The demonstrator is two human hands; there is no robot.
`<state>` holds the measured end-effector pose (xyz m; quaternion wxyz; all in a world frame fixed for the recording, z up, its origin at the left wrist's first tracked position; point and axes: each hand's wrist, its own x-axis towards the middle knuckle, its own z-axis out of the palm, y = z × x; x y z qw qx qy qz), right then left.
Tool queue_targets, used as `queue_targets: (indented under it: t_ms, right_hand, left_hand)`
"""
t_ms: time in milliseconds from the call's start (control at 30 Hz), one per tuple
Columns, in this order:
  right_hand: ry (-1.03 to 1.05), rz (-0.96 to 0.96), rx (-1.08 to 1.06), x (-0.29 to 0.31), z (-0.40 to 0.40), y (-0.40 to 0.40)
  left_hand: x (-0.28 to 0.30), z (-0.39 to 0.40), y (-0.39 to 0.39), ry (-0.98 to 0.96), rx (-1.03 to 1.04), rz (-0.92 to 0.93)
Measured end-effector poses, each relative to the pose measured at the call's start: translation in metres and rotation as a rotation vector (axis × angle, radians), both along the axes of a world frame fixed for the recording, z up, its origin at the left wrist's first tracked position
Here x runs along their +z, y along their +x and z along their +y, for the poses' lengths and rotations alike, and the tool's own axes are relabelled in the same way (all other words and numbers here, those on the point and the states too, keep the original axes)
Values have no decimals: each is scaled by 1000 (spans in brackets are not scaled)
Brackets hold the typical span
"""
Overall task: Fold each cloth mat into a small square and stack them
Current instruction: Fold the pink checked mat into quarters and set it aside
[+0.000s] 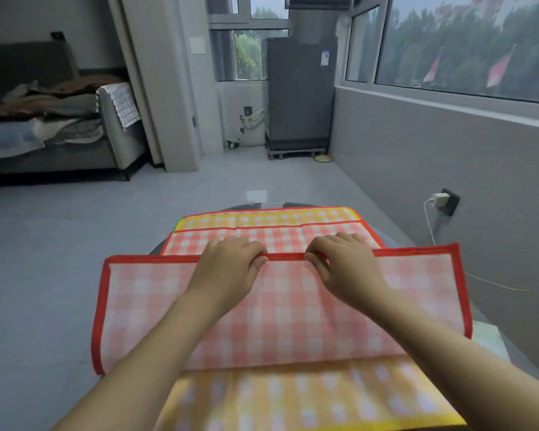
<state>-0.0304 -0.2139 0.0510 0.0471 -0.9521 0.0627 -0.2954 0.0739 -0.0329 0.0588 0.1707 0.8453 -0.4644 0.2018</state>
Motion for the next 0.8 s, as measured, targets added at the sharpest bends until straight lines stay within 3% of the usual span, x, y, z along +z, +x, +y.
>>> queue_targets:
  t_ms: [233,367,700,800]
  right_hand:
    - [135,190,-32,-52,-11,46]
    - [143,258,-55,-71,-16,53]
    - [80,193,-83,-82,-13,56]
    - [97,179,-77,-86,-12,56]
  left_hand:
    - [-60,-14,34,87,91,197]
    - [-79,-16,43,40,98,300]
    - [-83,-25,29,75,146,200]
    - [-76,-25,-5,211,138,307]
